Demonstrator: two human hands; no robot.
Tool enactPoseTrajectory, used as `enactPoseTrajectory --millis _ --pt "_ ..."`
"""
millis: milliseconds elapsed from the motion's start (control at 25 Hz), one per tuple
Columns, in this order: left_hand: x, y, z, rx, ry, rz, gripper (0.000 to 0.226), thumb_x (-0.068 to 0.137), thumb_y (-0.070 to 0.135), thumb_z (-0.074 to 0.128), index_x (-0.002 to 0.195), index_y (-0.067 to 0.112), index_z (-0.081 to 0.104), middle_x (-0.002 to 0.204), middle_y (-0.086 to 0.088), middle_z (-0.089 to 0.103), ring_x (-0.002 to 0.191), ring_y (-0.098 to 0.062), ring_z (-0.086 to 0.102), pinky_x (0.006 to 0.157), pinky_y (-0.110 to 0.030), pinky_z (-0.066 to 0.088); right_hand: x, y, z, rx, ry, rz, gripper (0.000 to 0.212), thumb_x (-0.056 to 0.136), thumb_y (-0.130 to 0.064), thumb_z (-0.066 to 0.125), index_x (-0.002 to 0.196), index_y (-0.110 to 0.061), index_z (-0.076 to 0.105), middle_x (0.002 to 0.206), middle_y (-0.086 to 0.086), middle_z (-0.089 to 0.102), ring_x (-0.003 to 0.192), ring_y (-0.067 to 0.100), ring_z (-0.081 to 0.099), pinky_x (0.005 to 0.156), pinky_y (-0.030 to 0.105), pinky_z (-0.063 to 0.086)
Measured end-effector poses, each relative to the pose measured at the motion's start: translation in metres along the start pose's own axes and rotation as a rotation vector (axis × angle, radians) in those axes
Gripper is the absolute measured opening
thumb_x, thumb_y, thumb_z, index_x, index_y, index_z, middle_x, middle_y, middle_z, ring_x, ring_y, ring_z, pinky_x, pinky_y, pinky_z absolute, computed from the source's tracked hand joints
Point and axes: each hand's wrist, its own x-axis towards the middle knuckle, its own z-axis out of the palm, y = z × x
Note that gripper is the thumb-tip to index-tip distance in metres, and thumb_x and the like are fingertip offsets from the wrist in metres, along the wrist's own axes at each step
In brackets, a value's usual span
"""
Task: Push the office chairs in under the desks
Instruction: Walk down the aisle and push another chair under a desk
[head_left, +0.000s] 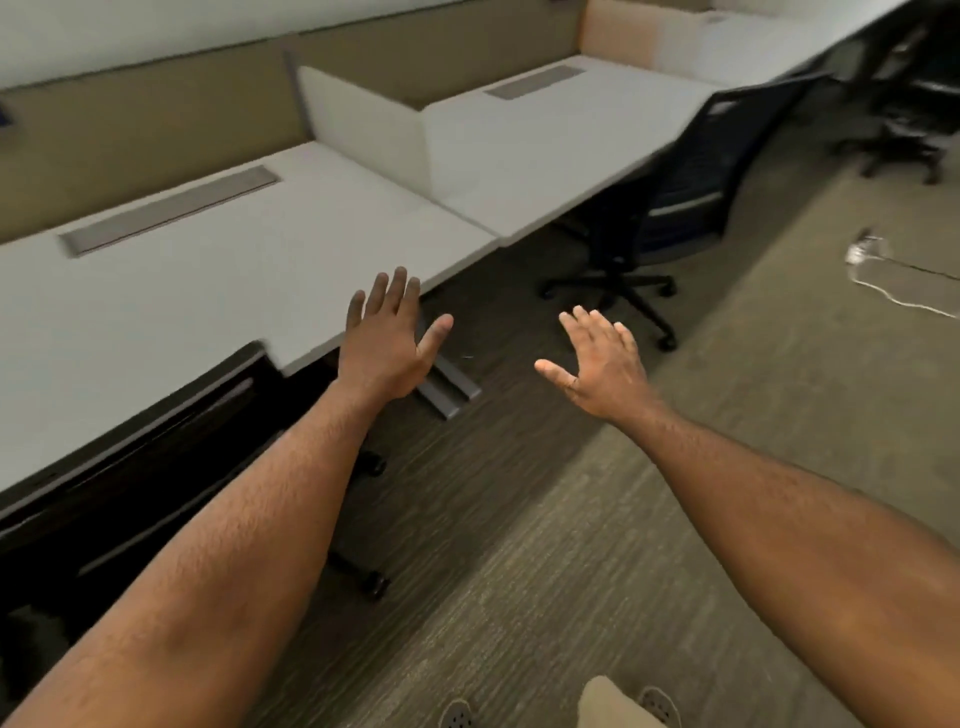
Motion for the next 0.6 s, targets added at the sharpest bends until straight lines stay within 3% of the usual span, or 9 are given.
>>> enactPoseTrajectory --millis 240,600 --pt "0.039 0.214 0.049 -0.057 -0.049 0.225 0.083 0.097 0.069 0.011 0.16 0.016 0.011 0.168 0.0 -0.001 0.154 -0.017 -0.008 0.124 -0.039 -0.007 -0.076 0.182 -0.044 0.027 0.096 0.288 0.078 0.097 -0.066 0.032 0.157 -0.019 0.023 0.166 0.006 0.017 0.153 0.022 0.01 0.121 0.043 0.003" --pt "0.071 0.507 0.131 -0.096 -0.172 0.485 0.079 0.099 0.065 0.019 0.159 0.014 0.016 0.168 0.001 0.0 0.154 -0.017 -0.006 0.123 -0.04 -0.006 -0.198 0.429 -0.091 0.038 0.079 0.63 0.075 0.099 -0.065 0.024 0.159 -0.019 0.017 0.167 0.005 0.009 0.153 0.022 0.005 0.123 0.044 0.0"
